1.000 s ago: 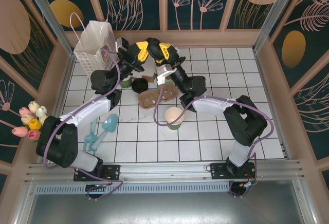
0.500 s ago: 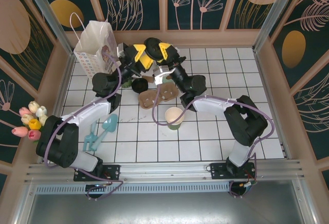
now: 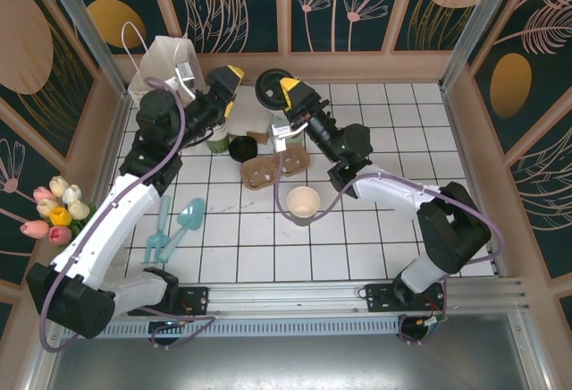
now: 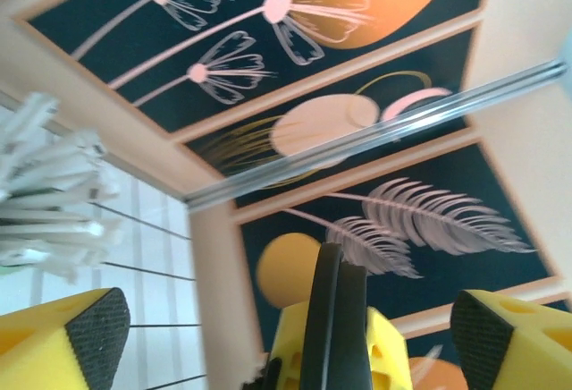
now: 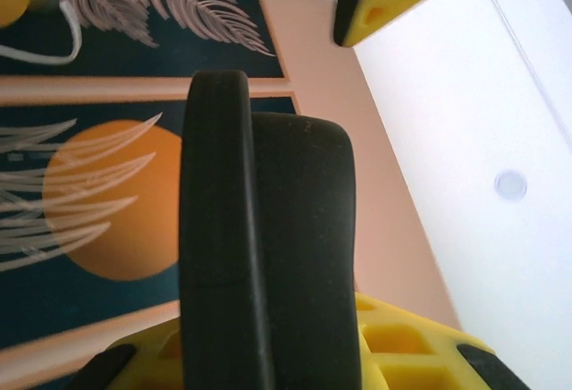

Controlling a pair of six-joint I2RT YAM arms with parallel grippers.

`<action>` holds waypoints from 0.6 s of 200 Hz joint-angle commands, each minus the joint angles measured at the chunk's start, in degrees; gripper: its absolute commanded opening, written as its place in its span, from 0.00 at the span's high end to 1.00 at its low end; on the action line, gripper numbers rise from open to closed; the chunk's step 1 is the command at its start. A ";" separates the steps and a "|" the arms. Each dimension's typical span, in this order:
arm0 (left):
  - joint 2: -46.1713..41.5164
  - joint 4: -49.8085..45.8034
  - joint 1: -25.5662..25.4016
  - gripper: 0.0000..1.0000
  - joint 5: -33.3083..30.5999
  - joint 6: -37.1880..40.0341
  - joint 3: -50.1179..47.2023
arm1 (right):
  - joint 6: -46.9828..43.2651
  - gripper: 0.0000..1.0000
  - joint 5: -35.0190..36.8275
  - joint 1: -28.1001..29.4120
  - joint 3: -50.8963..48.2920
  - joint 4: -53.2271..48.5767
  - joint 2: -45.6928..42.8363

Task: Pack the takeout coffee

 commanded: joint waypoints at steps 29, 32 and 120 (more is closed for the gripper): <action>2.33 -32.31 -1.67 0.10 -9.62 14.70 10.79 | -17.67 0.83 -6.44 -3.02 2.24 -14.21 -3.24; 2.25 -32.77 -1.67 0.11 -9.49 14.87 11.21 | -18.25 0.83 -6.87 -3.13 2.32 -15.04 -3.34; 13.45 -44.59 -3.99 0.38 -0.54 14.28 25.08 | -29.73 0.81 -12.99 -2.99 7.35 -25.66 -0.02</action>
